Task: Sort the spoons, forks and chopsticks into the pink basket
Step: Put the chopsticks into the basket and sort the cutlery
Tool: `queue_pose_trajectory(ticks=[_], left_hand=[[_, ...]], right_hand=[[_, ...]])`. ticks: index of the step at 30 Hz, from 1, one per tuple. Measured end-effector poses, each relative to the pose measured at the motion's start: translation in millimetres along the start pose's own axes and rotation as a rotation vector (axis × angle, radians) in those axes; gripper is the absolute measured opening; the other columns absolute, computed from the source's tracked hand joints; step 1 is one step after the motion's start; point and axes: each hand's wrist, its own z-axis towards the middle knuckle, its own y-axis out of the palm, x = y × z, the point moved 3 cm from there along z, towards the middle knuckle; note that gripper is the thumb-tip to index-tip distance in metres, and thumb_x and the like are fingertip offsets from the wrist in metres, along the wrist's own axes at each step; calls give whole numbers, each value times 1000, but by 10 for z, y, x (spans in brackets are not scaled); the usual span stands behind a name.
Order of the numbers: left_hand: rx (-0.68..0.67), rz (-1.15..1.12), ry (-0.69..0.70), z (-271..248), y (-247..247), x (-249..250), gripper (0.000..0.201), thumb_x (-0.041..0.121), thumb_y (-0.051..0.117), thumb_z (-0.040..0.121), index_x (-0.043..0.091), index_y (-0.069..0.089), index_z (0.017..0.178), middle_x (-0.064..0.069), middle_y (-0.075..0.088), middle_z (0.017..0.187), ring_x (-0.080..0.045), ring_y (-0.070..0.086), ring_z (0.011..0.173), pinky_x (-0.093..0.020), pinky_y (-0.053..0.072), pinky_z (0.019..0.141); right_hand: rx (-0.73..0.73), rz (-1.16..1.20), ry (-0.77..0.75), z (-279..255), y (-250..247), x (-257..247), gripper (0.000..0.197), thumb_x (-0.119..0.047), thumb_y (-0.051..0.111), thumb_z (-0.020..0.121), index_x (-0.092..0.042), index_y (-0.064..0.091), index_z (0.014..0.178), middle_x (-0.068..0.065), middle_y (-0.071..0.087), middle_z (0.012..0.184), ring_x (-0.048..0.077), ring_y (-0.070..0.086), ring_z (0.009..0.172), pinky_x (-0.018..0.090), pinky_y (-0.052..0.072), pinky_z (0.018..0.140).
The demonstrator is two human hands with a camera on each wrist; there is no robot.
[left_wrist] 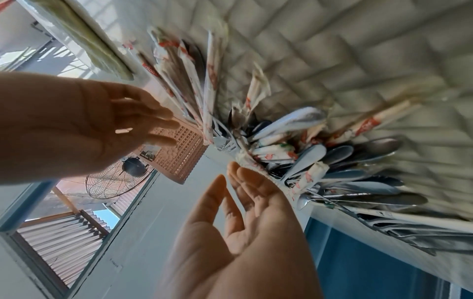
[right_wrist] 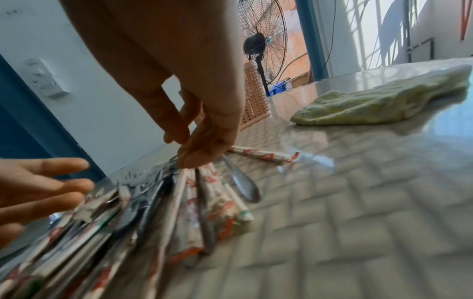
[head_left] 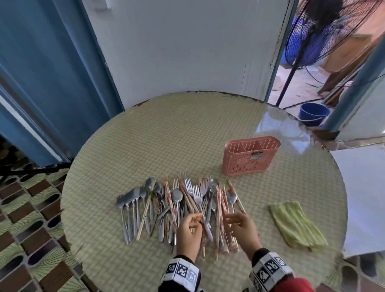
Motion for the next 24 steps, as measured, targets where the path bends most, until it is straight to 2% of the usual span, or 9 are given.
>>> queue_pose_trajectory(ticks=[3, 5, 9, 11, 13, 15, 18, 24], left_hand=[[22, -23, -11, -74, 95, 26, 29, 1, 54, 86, 28, 60, 92, 8, 64, 95, 1, 58, 80, -7, 45, 64], [23, -31, -6, -101, 174, 76, 25, 1, 54, 86, 23, 61, 94, 7, 64, 93, 0, 58, 79, -9, 47, 64], [5, 48, 48, -72, 342, 184, 22, 5, 56, 86, 23, 64, 96, 11, 63, 91, -3, 58, 79, -10, 48, 64], [-17, 109, 66, -9, 426, 231, 19, 7, 57, 87, 17, 65, 101, 7, 63, 93, 0, 57, 77, -5, 45, 61], [-42, 149, 62, 96, 509, 264, 20, 9, 58, 87, 12, 65, 105, 1, 65, 95, -4, 58, 76, -5, 44, 61], [-46, 180, 58, 210, 587, 272, 21, 11, 58, 88, 11, 64, 108, -3, 67, 99, -7, 60, 80, -9, 47, 66], [-37, 256, 39, 378, 673, 248, 19, 14, 60, 88, 12, 63, 107, -2, 67, 102, -14, 63, 88, -22, 51, 76], [-36, 450, 2, 570, 788, 168, 15, 22, 60, 87, 15, 58, 100, -1, 64, 94, -19, 62, 87, -34, 52, 77]], right_hand=[[-7, -4, 12, -9, -221, 135, 37, 15, 41, 76, -12, 67, 78, 13, 67, 77, 20, 58, 64, 28, 47, 55], [-16, -34, 17, 13, -340, 183, 34, 12, 44, 77, -12, 68, 79, 13, 67, 77, 19, 59, 63, 29, 49, 58], [-3, -107, 9, 162, -500, 152, 25, 5, 51, 79, -12, 69, 80, 11, 67, 76, 19, 58, 62, 28, 47, 60], [-14, -186, -10, 272, -516, 95, 22, 0, 55, 80, -16, 69, 77, 8, 65, 72, 20, 58, 64, 29, 46, 62], [-33, -267, -21, 410, -499, 30, 18, -4, 56, 81, -15, 70, 82, 6, 63, 72, 21, 58, 67, 25, 45, 64], [-32, -339, -29, 544, -476, -51, 17, -6, 56, 83, -12, 70, 91, 5, 63, 78, 20, 59, 75, 23, 43, 68], [11, -419, -21, 709, -430, -154, 21, -7, 55, 86, -8, 69, 101, 8, 67, 93, 21, 60, 90, 22, 42, 75], [6, -551, -10, 880, -288, -77, 21, -22, 60, 87, -11, 63, 105, 11, 64, 106, 24, 59, 99, 31, 48, 85]])
